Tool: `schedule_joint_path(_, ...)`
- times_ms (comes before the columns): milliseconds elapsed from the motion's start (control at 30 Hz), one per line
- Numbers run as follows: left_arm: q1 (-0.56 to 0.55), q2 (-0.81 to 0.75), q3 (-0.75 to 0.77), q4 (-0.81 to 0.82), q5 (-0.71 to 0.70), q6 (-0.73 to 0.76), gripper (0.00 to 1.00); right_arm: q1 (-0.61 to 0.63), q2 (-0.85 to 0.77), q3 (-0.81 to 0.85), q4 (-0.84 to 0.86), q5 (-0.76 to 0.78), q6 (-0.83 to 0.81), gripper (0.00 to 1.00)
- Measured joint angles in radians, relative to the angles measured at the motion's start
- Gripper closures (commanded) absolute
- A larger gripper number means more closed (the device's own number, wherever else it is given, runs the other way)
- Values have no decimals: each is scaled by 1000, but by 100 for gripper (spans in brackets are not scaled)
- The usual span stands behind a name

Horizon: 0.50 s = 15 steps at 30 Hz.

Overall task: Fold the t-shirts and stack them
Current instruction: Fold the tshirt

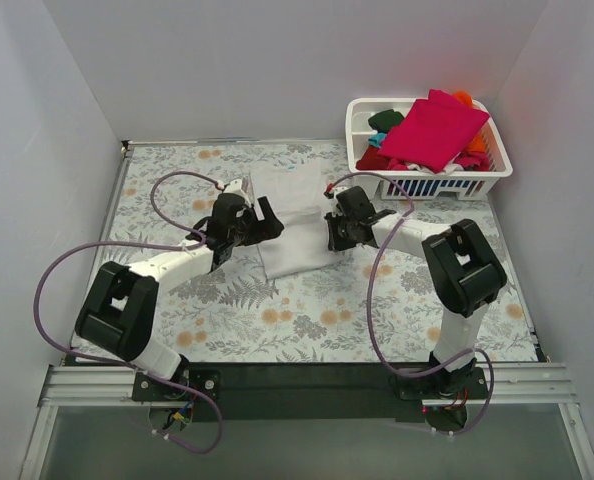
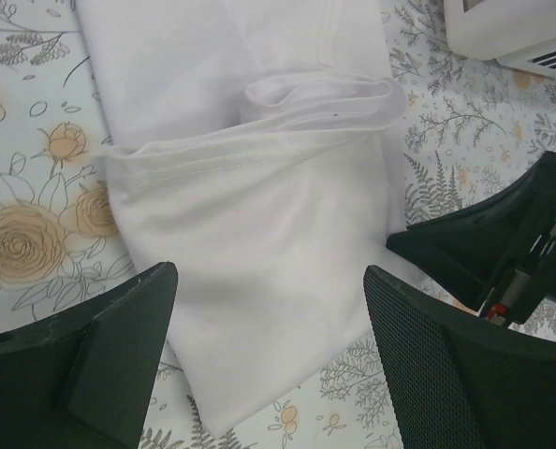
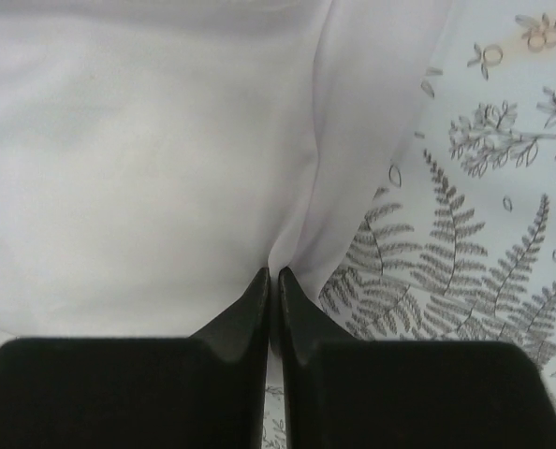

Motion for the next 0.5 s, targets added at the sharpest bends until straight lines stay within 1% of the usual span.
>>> schedule_joint_path(167,0,-73,-64,-20,-26,-2,25,16,-100,-131,19,-8,28,99)
schedule_joint_path(300,0,-155,-132,-39,-38,-5,25,53,-186,-241,38,-11,52,99)
schedule_joint_path(467,0,-251,-221,-46,-40,-11,25,143,-290,-364,60,-6,100,99)
schedule_joint_path(500,0,-260,-238,-46,-39,-11,25,164,-309,-385,65,-6,113,94)
